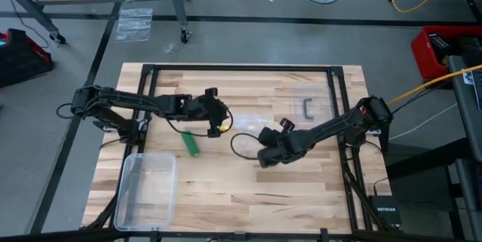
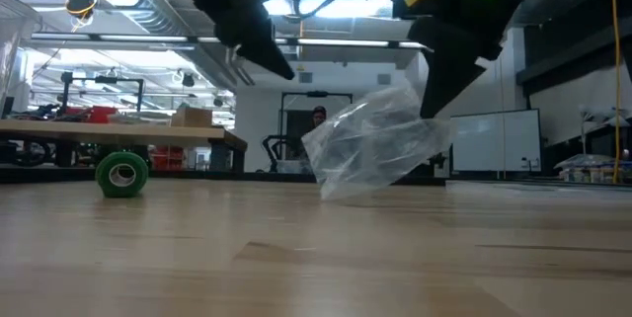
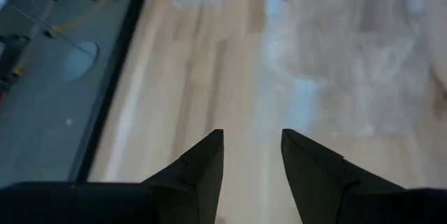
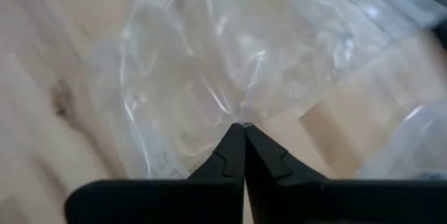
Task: Roll bandage
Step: Open the zip bag
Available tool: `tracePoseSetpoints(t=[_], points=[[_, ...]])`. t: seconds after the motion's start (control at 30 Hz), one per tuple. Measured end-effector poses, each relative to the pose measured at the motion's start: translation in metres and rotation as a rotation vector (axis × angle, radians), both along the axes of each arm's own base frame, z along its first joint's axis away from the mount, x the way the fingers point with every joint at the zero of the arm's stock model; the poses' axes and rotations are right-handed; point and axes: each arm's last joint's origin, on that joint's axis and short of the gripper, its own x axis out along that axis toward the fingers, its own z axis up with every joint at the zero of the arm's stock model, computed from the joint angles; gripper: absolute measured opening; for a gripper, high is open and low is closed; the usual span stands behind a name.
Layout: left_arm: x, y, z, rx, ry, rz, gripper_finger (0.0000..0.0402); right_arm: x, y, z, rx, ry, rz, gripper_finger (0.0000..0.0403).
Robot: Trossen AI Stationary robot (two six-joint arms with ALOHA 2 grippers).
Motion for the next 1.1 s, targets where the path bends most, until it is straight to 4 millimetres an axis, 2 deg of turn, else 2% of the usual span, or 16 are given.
tracePoseSetpoints(t=[0.27, 0.53, 0.7, 1.1], points=[[0.005, 0.006, 0.005, -0.133, -0.08, -0.182, 0.0138, -0.005, 0.014, 0.004, -0.193, -0.022, 0.082, 0.0001], [0.005, 0.003, 0.005, -0.153, -0.083, -0.292, 0.0138, -0.003, 0.015, 0.007, -0.338, -0.023, 0.132, 0.0001], [0.005, 0.003, 0.005, -0.155, -0.083, -0.297, 0.0138, 0.0, 0.015, 0.009, -0.423, -0.028, 0.162, 0.0001], [0.005, 0.004, 0.005, -0.117, -0.075, -0.3, 0.0138, 0.005, 0.018, 0.013, -0.502, -0.052, 0.2, 0.0001]])
